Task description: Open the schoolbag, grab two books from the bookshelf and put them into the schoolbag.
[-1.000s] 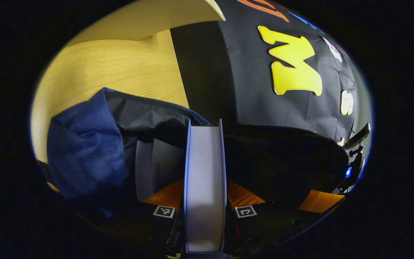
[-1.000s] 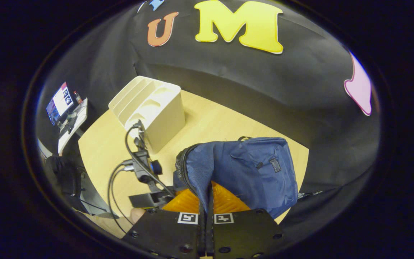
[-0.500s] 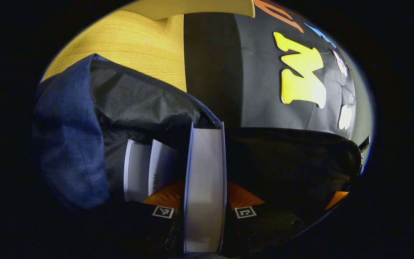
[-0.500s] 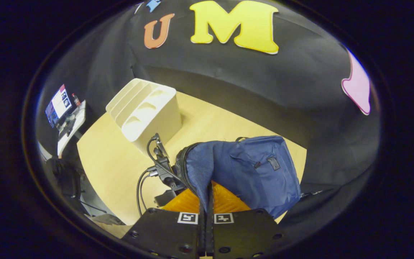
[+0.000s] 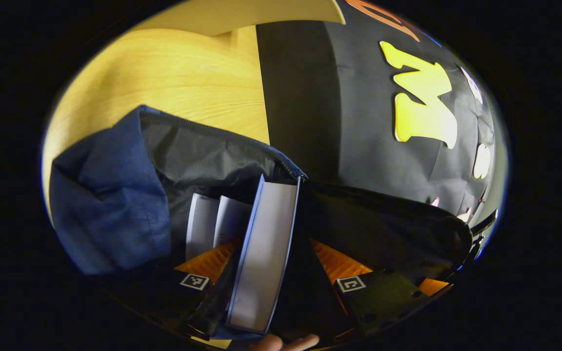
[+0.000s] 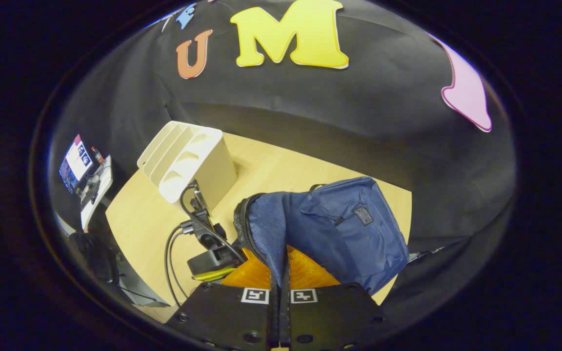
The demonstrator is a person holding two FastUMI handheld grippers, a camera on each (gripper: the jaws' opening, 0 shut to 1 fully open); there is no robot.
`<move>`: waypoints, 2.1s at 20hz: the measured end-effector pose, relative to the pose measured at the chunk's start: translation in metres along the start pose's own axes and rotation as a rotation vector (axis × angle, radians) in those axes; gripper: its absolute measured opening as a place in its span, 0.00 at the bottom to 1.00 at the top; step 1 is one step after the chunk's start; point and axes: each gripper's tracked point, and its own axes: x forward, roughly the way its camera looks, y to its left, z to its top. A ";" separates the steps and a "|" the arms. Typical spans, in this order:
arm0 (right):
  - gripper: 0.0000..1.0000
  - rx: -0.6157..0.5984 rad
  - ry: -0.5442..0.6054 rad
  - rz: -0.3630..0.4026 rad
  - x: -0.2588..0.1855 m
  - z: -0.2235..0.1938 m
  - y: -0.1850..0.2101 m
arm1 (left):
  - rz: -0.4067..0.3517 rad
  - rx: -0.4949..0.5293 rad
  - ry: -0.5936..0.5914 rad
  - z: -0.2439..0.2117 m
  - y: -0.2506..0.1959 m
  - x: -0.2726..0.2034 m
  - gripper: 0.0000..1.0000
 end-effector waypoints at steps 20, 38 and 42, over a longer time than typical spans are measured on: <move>0.02 0.254 -0.038 0.027 0.009 -0.030 -0.011 | 0.326 0.550 0.014 0.061 -0.068 -0.197 0.83; 0.02 0.339 -0.131 -0.283 0.032 -0.057 0.031 | 0.416 1.171 -0.222 0.252 -0.202 -0.357 0.83; 0.11 0.404 -0.158 -0.304 0.034 -0.065 0.044 | 0.516 1.355 -0.330 0.304 -0.224 -0.398 0.83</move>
